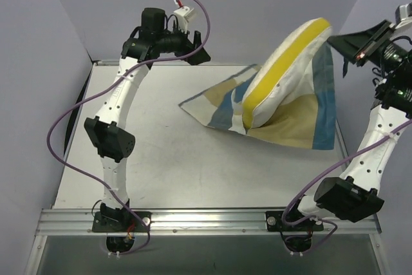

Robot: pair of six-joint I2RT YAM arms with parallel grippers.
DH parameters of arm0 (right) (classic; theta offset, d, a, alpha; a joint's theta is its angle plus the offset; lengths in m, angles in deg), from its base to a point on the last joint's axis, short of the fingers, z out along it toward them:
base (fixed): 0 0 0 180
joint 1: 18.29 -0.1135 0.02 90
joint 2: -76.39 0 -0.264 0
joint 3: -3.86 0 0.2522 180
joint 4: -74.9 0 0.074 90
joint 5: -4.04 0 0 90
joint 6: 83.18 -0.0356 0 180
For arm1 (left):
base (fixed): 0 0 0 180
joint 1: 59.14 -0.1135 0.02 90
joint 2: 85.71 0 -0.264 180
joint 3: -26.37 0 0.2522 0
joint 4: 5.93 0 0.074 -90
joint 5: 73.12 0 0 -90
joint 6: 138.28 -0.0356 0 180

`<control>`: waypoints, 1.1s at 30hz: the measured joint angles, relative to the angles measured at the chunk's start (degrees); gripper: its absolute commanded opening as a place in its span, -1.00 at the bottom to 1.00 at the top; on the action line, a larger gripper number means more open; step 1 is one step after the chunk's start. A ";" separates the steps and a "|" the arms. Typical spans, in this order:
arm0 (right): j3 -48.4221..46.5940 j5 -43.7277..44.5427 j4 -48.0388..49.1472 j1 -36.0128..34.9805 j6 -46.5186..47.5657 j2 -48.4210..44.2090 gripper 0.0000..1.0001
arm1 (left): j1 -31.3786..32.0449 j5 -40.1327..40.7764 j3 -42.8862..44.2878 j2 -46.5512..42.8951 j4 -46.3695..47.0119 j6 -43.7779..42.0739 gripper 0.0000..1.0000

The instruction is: Put the pillow into the pillowcase

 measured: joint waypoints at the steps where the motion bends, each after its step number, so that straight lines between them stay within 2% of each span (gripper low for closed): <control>1: -0.39 0.02 9.07 0.35 -7.67 -0.28 -1.00 | -0.66 -0.11 -0.46 -0.46 0.11 0.48 0.95; 3: -4.68 0.81 23.93 0.33 -21.09 2.10 -1.00 | -2.14 -0.72 -2.38 -1.68 0.81 1.57 0.95; 4: -6.75 1.55 28.35 -0.26 -25.20 3.34 -1.00 | -3.06 -1.14 -3.61 -2.38 1.11 2.14 0.95; 6: -9.11 2.58 31.98 -2.86 -28.11 4.79 -1.00 | -5.27 -2.60 -6.91 -4.07 2.03 3.28 0.95; 8: -9.33 3.96 29.92 -7.65 -26.58 5.03 -1.00 | -6.99 -3.82 -11.69 -6.54 3.43 3.80 0.95; 14: -14.45 11.82 7.10 -29.75 -5.22 9.40 -1.00 | -8.57 -5.70 -37.77 -19.19 13.77 8.57 0.95; 18: -16.90 15.78 -5.46 -43.12 9.22 17.00 -1.00 | -10.36 -5.99 -50.34 -24.96 19.39 12.76 0.91; 25: -19.58 21.81 -19.98 -55.93 26.82 37.73 -1.00 | -18.16 -3.56 -69.07 -33.48 23.47 17.03 0.93; 30: -24.24 25.46 -28.22 -62.53 35.93 47.34 -1.00 | -20.85 -2.38 -72.65 -36.20 23.12 16.61 0.95; 32: -26.40 27.12 -31.58 -64.50 40.76 47.41 -0.79 | -20.85 -2.23 -72.61 -35.47 23.08 15.56 0.95; 33: -27.28 27.85 -32.98 -64.98 42.99 46.84 -0.31 | -20.83 -2.19 -72.43 -34.67 22.88 15.10 0.95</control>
